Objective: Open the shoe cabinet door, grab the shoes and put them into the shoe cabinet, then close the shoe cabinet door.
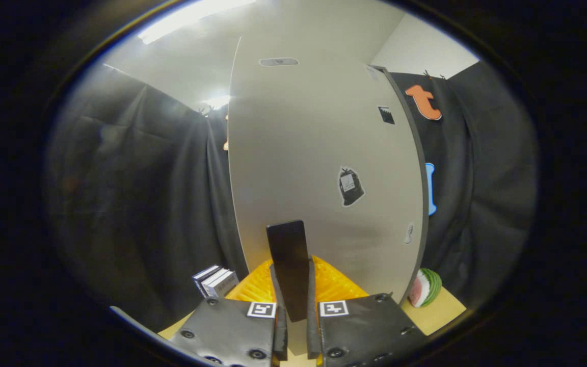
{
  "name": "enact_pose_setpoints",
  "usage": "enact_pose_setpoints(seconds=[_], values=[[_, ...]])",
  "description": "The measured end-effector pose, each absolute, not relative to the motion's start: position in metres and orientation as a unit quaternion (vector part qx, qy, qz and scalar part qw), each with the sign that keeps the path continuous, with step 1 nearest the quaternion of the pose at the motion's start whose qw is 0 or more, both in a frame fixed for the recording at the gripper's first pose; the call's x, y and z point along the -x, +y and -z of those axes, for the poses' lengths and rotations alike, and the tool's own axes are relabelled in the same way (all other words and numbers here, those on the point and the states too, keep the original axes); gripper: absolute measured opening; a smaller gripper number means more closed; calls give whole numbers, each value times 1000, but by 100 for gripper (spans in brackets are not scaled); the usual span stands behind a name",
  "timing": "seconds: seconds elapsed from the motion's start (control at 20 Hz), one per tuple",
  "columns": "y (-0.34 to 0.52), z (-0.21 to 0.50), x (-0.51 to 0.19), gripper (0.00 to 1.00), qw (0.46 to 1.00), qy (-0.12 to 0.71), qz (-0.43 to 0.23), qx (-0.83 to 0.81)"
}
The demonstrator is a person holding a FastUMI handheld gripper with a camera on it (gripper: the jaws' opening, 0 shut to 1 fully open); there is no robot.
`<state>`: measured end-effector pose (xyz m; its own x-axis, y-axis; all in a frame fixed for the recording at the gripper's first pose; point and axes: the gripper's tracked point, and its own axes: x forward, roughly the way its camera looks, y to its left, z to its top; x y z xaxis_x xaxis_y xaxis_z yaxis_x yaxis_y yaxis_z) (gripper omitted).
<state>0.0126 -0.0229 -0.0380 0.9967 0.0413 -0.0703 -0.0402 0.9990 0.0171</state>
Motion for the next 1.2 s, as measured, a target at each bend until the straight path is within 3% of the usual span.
enact_pose_setpoints(seconds=[1.2], values=[[-97, 30, 39, 14, 998, 29, 49, 1]])
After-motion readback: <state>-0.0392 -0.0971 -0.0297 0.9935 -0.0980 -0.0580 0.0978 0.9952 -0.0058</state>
